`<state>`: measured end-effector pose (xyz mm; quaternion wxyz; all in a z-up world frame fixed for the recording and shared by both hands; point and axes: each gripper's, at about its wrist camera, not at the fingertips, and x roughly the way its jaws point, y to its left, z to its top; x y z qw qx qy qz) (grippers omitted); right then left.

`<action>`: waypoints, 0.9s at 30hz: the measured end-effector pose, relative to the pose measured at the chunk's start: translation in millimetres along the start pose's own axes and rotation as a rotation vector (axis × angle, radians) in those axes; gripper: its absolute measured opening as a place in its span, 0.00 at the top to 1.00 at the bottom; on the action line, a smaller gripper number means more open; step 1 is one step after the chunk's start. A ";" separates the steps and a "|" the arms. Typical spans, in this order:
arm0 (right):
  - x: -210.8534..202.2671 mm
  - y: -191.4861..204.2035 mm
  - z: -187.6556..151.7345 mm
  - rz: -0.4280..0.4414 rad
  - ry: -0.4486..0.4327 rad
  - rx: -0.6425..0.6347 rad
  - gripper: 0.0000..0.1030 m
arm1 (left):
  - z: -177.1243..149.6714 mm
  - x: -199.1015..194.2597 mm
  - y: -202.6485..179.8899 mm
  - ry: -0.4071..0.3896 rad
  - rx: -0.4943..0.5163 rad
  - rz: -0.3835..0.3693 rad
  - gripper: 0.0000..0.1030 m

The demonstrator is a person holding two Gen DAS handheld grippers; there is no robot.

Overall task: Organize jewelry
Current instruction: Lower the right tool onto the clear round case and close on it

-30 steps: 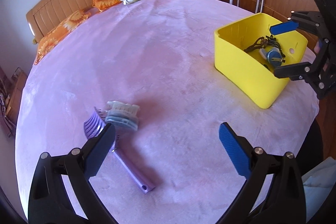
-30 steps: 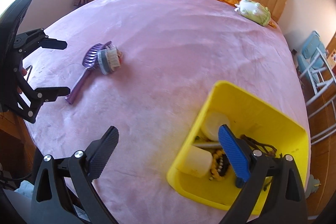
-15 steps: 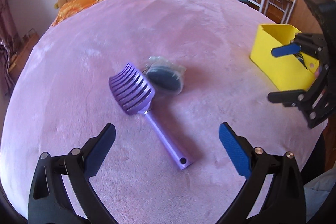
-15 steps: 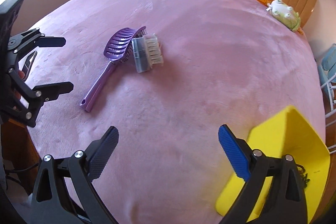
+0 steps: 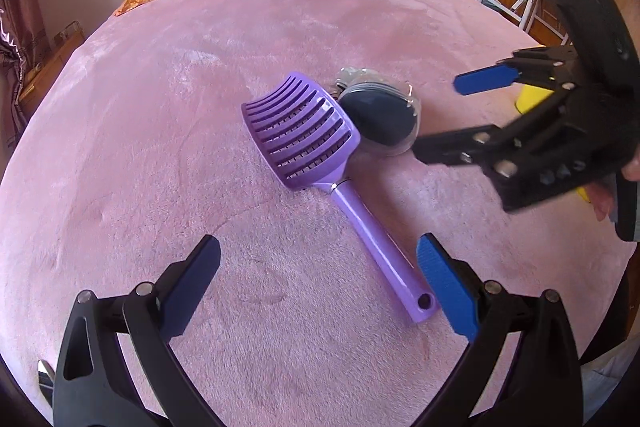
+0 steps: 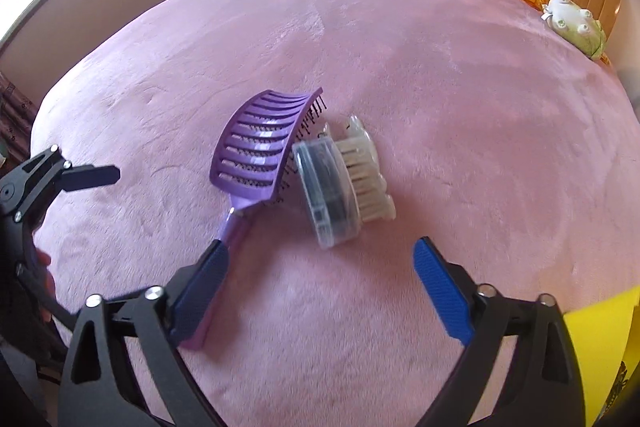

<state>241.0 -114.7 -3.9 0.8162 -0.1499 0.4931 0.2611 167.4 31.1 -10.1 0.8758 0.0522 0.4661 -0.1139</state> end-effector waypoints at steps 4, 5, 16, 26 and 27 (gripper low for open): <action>17.4 -3.3 10.3 -0.029 0.015 0.023 0.36 | 0.8 6.7 1.9 -0.012 -0.009 -0.036 0.07; 19.3 -4.3 11.8 -0.035 0.011 0.026 0.36 | 0.7 7.6 2.0 -0.014 -0.010 -0.041 0.07; 53.7 13.6 18.9 -0.070 0.079 -0.035 0.47 | -0.6 25.0 6.8 0.005 -0.024 -0.058 0.07; 54.0 21.3 15.7 -0.108 0.070 -0.069 0.72 | -5.1 26.9 13.2 0.005 -0.056 -0.061 0.07; 51.1 20.5 15.1 -0.102 0.065 -0.062 0.72 | -5.2 26.7 13.1 0.006 -0.056 -0.061 0.07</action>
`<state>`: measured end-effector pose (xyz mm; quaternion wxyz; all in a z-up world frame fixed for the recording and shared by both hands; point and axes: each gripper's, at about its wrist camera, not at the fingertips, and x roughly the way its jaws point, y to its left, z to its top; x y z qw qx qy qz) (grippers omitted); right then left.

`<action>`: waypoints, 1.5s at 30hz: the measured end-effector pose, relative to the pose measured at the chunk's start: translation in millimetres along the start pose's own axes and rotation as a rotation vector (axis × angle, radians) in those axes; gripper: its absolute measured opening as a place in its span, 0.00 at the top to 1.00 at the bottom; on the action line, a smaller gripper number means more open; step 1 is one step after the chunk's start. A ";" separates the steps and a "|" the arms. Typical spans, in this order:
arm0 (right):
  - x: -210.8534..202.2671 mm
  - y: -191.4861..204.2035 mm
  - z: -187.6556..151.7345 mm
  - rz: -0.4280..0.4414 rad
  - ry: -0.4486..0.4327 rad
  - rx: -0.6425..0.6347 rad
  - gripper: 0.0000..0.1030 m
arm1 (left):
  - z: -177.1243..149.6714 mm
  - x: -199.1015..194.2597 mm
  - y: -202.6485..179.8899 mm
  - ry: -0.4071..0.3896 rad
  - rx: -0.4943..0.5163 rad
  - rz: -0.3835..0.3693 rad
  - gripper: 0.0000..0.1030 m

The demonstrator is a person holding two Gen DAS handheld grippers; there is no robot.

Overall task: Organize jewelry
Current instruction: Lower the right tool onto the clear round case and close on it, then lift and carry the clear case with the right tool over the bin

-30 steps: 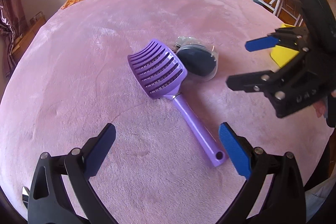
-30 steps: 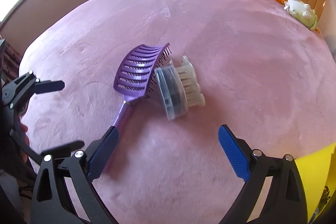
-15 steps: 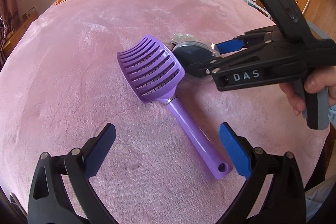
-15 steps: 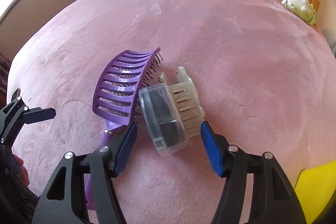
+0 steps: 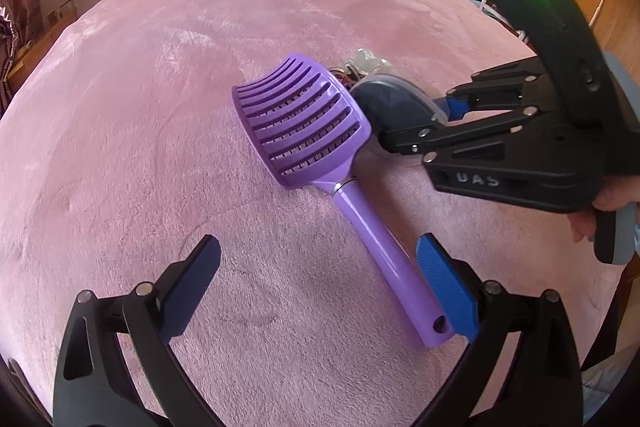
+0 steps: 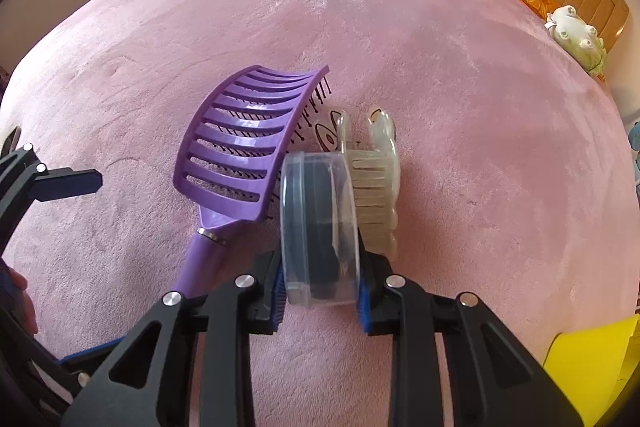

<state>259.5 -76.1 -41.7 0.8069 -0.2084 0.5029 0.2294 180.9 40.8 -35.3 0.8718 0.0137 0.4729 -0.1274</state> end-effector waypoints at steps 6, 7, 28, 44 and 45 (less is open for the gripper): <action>-37.8 -5.0 -24.4 0.056 -0.026 0.006 0.72 | -0.8 -9.5 -8.6 -0.016 0.006 -0.011 0.07; -42.2 -4.9 -28.7 0.060 -0.023 0.006 0.72 | -1.0 -11.4 -11.9 -0.017 0.013 -0.012 0.07; -118.1 -81.3 -140.4 0.085 -0.006 0.114 0.73 | 14.6 -24.4 -130.1 0.054 0.181 -0.090 0.07; -204.6 -167.8 -195.2 0.072 -0.166 0.231 0.74 | 49.9 -31.0 -232.3 0.040 0.307 -0.129 0.07; -203.5 -170.6 -197.8 0.079 -0.168 0.243 0.74 | 49.7 -29.4 -236.0 0.045 0.313 -0.127 0.07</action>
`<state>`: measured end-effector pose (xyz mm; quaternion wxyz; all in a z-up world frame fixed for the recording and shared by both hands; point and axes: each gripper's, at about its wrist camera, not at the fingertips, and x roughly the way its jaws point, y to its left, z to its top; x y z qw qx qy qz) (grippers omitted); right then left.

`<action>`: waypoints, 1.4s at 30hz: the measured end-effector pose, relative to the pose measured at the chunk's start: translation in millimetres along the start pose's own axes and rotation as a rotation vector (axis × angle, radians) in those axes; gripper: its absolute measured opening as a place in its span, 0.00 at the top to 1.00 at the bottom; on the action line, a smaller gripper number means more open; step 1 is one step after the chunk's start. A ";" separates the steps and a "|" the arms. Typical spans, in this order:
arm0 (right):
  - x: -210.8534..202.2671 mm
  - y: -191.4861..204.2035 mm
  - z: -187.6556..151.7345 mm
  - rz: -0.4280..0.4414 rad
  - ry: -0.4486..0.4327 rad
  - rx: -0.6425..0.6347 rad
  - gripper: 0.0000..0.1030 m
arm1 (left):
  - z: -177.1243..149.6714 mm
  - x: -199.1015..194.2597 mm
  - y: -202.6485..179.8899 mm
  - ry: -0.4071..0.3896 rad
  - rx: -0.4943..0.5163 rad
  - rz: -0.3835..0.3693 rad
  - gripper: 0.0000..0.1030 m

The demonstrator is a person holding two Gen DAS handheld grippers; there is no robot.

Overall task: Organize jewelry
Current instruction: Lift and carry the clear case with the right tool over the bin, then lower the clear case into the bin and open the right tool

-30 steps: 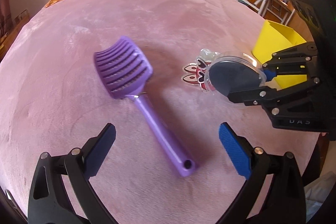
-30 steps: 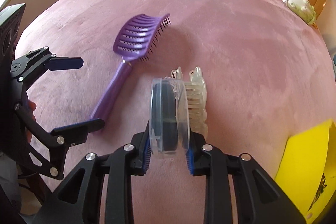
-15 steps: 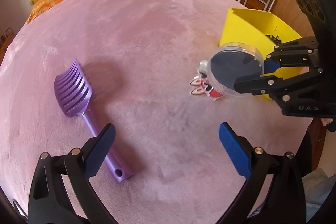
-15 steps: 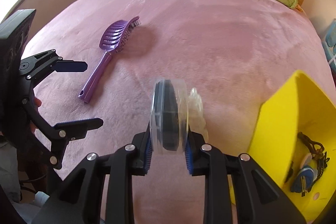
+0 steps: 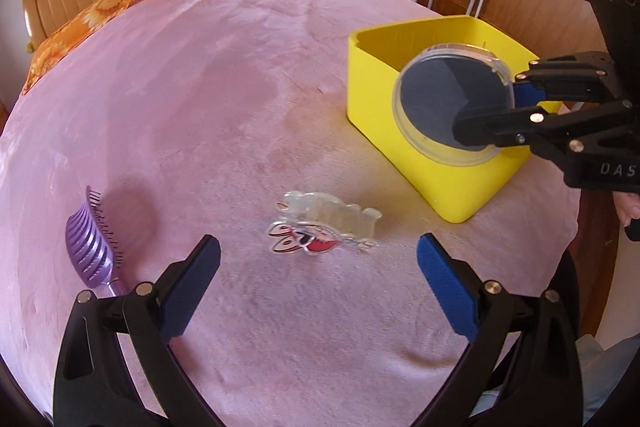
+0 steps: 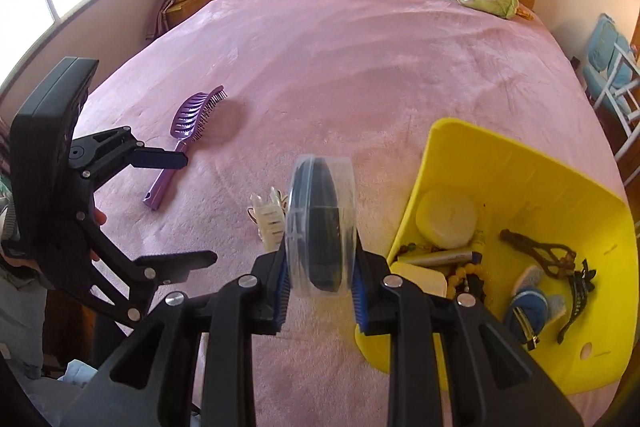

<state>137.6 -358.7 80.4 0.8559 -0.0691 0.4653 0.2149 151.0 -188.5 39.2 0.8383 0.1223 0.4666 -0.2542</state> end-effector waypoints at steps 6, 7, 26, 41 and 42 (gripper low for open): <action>-16.5 -23.1 -1.8 0.024 -0.061 0.063 0.74 | 4.3 2.2 -14.5 0.010 0.023 -0.001 0.07; -23.2 -29.0 -0.5 0.015 -0.079 0.071 0.74 | 5.3 1.5 -16.2 0.011 0.027 0.001 0.07; -45.4 -142.7 -39.8 -0.120 -0.058 0.207 0.74 | 107.3 19.6 -112.6 -0.023 0.223 -0.040 0.07; -3.1 -190.6 -53.8 -0.088 0.128 0.251 0.73 | 131.5 79.3 -151.4 0.077 0.277 -0.060 0.07; -3.4 -190.4 -53.1 -0.091 0.128 0.249 0.73 | 131.4 80.3 -151.8 0.078 0.275 -0.062 0.07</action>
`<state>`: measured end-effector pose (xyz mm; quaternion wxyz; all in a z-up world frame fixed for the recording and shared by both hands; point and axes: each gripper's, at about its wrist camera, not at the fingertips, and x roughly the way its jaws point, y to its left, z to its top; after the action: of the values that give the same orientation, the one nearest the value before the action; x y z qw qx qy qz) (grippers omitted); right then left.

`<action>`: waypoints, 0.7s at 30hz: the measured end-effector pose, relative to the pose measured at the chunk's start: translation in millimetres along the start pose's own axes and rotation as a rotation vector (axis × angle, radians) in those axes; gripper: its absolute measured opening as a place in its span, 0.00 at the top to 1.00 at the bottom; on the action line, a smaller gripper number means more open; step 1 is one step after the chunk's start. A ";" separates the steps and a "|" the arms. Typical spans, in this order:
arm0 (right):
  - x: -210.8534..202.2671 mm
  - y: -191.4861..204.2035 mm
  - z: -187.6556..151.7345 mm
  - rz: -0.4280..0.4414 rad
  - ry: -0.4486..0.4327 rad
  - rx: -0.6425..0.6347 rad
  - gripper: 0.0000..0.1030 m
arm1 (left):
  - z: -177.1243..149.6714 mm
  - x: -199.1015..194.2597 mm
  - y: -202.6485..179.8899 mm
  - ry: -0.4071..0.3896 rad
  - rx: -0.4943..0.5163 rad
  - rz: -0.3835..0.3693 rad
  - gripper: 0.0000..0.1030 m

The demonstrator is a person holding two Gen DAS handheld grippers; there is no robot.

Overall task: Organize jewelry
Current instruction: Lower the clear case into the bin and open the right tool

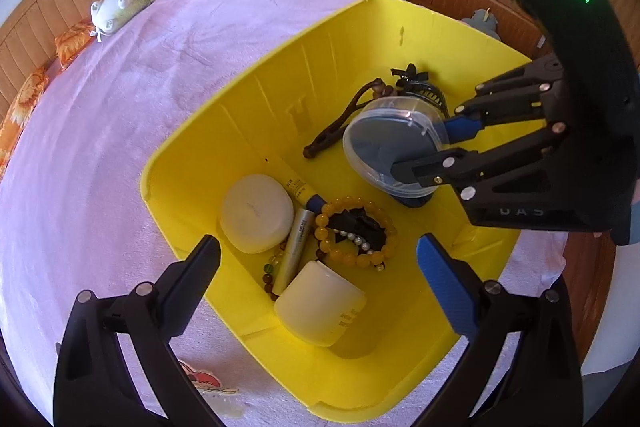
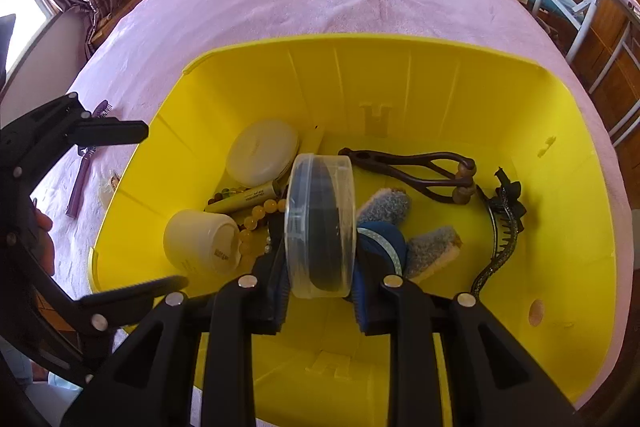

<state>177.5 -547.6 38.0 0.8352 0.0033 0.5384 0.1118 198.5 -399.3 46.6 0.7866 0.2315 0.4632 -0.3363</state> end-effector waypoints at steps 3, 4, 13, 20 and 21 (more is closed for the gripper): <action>1.1 -0.3 -0.8 0.004 0.008 -0.001 0.65 | -2.8 2.1 1.3 0.007 -0.007 -0.002 0.07; 1.3 -1.5 -1.8 0.000 0.001 0.004 0.64 | -3.5 2.8 1.5 0.009 -0.009 0.001 0.07; -3.4 -12.8 -7.6 0.022 -0.045 0.060 0.49 | -6.9 2.2 2.0 0.009 -0.022 0.005 0.07; -23.6 -11.2 -10.3 0.041 -0.149 0.113 0.12 | -10.2 -12.3 4.5 -0.023 -0.021 0.018 0.07; -26.0 -8.9 -10.7 0.034 -0.161 0.115 0.12 | -11.5 -18.2 6.2 -0.033 -0.021 0.022 0.07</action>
<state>159.2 -562.5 55.8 0.8722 0.0692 0.4750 0.0943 190.2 -381.7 57.6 0.8001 0.2226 0.4513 -0.3266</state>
